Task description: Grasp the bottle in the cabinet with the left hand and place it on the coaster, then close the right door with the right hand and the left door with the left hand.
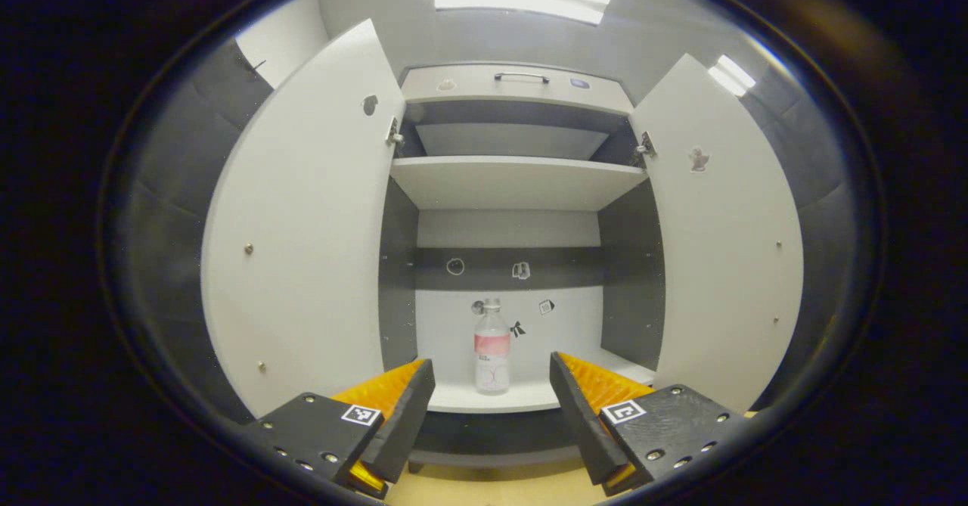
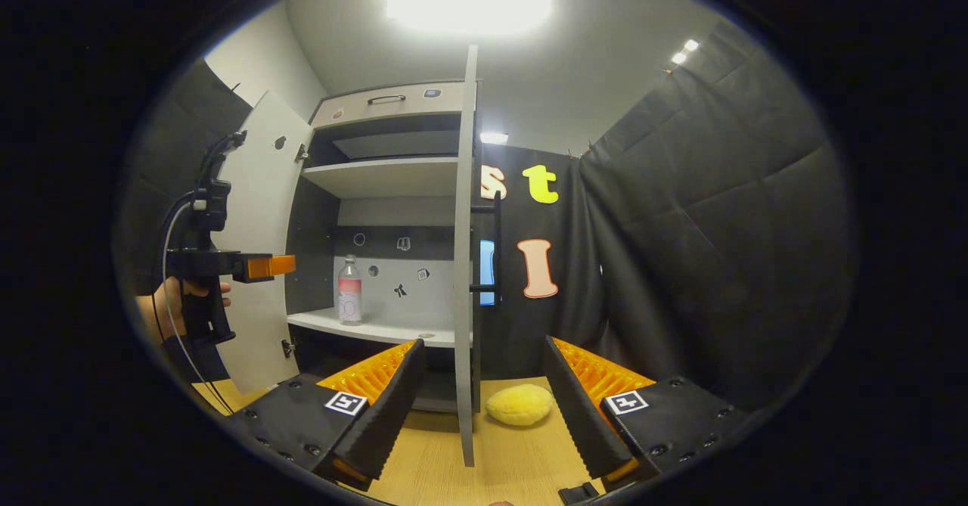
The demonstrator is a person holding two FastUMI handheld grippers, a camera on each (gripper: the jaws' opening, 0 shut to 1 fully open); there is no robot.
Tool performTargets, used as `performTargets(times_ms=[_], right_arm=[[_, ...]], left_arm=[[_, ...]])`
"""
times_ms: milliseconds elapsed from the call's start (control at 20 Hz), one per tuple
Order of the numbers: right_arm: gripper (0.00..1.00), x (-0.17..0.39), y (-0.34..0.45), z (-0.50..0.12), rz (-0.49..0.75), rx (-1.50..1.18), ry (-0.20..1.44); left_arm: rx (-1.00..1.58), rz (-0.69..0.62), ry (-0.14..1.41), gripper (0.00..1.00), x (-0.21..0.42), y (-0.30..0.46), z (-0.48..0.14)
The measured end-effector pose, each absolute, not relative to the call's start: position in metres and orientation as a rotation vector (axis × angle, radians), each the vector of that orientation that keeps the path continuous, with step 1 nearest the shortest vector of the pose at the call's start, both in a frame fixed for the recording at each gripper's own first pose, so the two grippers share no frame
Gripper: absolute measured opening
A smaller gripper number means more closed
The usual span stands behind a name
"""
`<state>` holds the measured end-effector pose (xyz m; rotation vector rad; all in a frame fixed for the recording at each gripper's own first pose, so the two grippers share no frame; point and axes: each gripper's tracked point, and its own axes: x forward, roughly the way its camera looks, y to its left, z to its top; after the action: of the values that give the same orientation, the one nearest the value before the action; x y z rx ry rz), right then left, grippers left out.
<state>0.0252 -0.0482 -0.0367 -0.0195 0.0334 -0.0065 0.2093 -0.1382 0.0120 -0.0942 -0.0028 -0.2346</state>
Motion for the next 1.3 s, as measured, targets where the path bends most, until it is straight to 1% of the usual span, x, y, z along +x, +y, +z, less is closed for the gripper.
performTargets(times_ms=[200, 250, 300, 500, 550, 600, 650, 700, 750, 800, 850, 900, 1000, 1300], right_arm=[[0.98, 0.032, -0.047, -0.040, -0.052, -0.032, 0.044], [0.96, 0.033, -0.048, -0.040, -0.065, -0.035, 0.045], [0.98, 0.034, -0.048, -0.041, -0.080, -0.039, 0.045], [0.98, 0.038, -0.050, -0.044, -0.131, -0.053, 0.055], [0.96, 0.039, -0.050, -0.045, -0.143, -0.056, 0.060], [0.98, 0.040, -0.050, -0.047, -0.153, -0.059, 0.063], [0.98, 0.040, -0.050, -0.048, -0.165, -0.063, 0.067], [0.96, 0.040, -0.051, -0.050, -0.176, -0.067, 0.072], [0.96, 0.042, -0.051, -0.051, -0.185, -0.068, 0.075], [0.98, 0.042, -0.051, -0.053, -0.194, -0.069, 0.079], [0.96, 0.044, -0.051, -0.054, -0.203, -0.069, 0.085], [0.96, 0.044, -0.050, -0.056, -0.209, -0.069, 0.089], [0.98, 0.045, -0.051, -0.057, -0.224, -0.071, 0.093], [0.98, 0.049, -0.050, -0.062, -0.247, -0.075, 0.113]], left_arm=[[-0.095, -0.260, 0.005, 0.90, 0.255, -0.147, 0.000], [-0.098, -0.263, 0.009, 0.90, 0.266, -0.148, -0.005], [-0.104, -0.267, 0.014, 0.90, 0.277, -0.150, -0.009], [-0.110, -0.290, 0.038, 0.90, 0.313, -0.159, -0.026], [-0.108, -0.296, 0.044, 0.90, 0.322, -0.162, -0.032], [-0.107, -0.302, 0.049, 0.90, 0.331, -0.166, -0.036], [-0.107, -0.308, 0.054, 0.90, 0.339, -0.170, -0.042], [-0.107, -0.313, 0.060, 0.90, 0.348, -0.174, -0.046], [-0.106, -0.318, 0.071, 0.89, 0.356, -0.177, -0.052], [-0.108, -0.321, 0.082, 0.90, 0.364, -0.180, -0.058], [-0.114, -0.323, 0.092, 0.90, 0.371, -0.183, -0.064], [-0.126, -0.325, 0.099, 0.90, 0.378, -0.186, -0.069], [-0.136, -0.326, 0.117, 0.90, 0.391, -0.190, -0.079], [-0.109, -0.320, 0.145, 0.90, 0.424, -0.196, -0.097]])
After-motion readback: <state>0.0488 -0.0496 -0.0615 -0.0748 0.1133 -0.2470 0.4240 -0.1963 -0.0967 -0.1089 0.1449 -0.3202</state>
